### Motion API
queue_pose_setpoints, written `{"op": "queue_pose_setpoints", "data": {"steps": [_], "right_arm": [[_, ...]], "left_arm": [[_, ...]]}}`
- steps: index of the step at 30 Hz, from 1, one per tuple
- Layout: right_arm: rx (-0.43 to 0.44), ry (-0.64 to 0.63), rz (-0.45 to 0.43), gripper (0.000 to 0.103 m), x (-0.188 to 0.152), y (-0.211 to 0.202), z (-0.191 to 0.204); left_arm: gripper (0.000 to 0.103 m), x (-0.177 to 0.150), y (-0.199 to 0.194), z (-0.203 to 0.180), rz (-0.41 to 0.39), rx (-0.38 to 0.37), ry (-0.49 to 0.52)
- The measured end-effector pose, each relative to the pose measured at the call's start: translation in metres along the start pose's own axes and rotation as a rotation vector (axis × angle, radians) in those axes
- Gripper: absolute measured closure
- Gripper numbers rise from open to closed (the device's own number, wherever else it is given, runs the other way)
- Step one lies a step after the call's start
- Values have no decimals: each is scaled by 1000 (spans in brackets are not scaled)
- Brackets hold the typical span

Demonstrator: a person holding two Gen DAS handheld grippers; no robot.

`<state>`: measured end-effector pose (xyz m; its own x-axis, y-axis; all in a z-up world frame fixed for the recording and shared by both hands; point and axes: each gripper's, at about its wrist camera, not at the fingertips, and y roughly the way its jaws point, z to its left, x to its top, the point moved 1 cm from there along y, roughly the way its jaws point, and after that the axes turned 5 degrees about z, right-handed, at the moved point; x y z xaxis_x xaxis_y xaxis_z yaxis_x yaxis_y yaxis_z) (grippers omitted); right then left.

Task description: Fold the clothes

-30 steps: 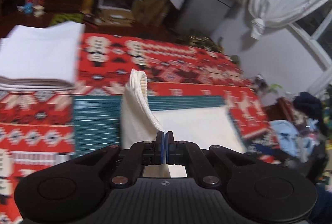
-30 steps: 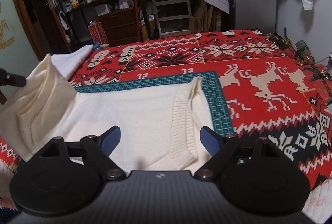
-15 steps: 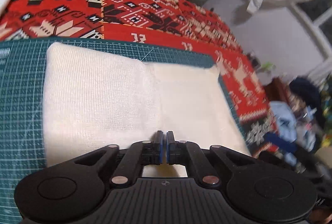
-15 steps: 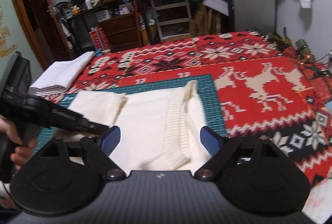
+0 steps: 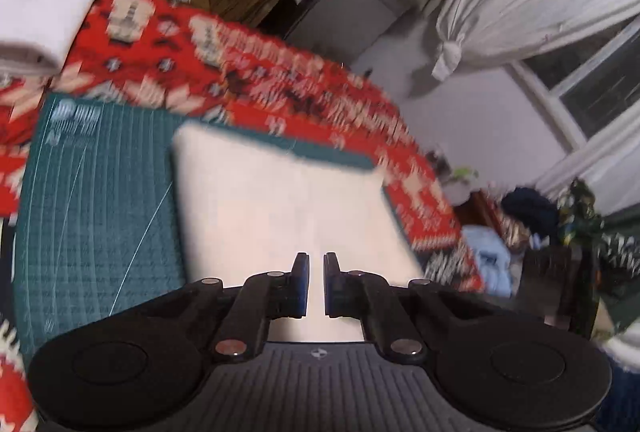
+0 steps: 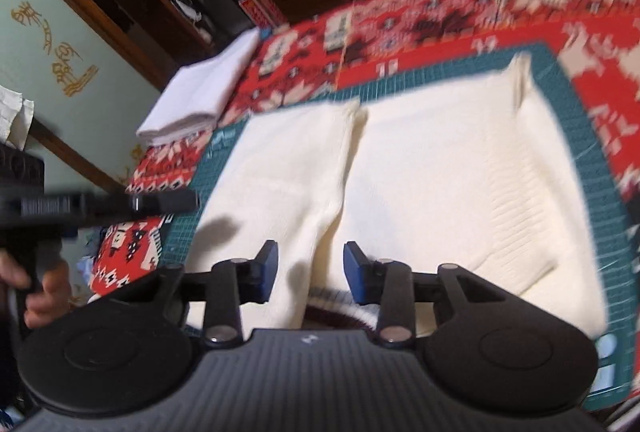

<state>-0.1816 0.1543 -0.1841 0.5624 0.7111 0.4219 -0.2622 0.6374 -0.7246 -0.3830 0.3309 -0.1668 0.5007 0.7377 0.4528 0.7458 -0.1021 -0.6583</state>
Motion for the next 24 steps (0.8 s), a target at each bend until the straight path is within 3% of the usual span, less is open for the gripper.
{"op": "queue_pose_setpoints", "data": {"steps": [2, 4, 5, 9, 14, 17, 19, 24], "right_arm": [[33, 43, 35, 64, 1, 11, -3], [47, 52, 57, 94, 2, 18, -3], [31, 43, 56, 100, 2, 20, -2], [-43, -56, 9, 100, 2, 10, 15], [-146, -122, 31, 100, -2, 22, 23], [-124, -92, 30, 98, -3, 21, 19], [-104, -65, 26, 90, -2, 16, 15], [-39, -53, 34, 89, -7, 0, 16]], "left_arm": [[98, -13, 5, 6, 21, -10, 18], [98, -22, 10, 12, 32, -13, 16], [98, -26, 13, 15, 42, -3, 8], [100, -35, 24, 17, 58, 33, 6], [100, -36, 24, 20, 47, -13, -60], [97, -38, 13, 21, 24, -32, -72], [97, -40, 5, 22, 8, -44, -78], [97, -45, -11, 27, -20, -67, -98]]}}
